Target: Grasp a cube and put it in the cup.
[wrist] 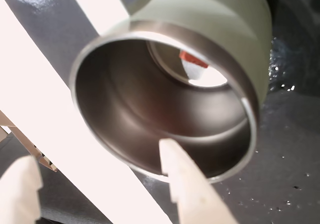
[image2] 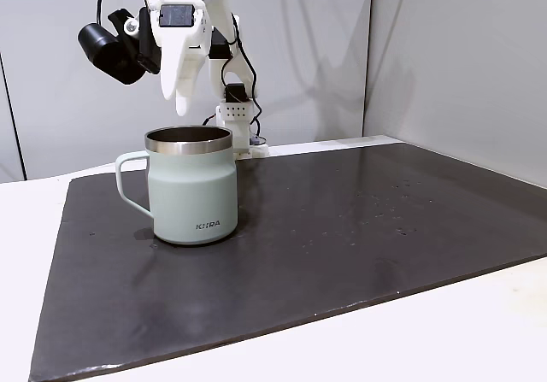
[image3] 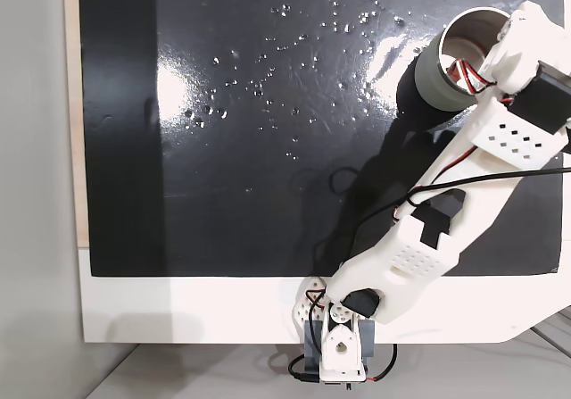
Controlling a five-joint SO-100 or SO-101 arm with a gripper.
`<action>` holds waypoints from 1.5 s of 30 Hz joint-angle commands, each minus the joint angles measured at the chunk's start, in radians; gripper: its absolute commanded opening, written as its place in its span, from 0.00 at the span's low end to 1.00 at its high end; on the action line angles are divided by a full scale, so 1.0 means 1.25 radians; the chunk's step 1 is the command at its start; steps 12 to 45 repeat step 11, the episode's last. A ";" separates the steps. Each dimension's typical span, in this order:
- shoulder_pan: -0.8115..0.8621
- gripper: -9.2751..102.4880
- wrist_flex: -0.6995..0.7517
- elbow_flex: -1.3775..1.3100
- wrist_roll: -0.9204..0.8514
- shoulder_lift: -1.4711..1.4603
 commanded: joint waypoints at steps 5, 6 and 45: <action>0.000 0.31 0.007 0.000 -0.009 0.069; 0.000 0.31 0.007 0.001 -0.009 0.070; 0.006 0.30 0.007 0.052 -0.017 0.094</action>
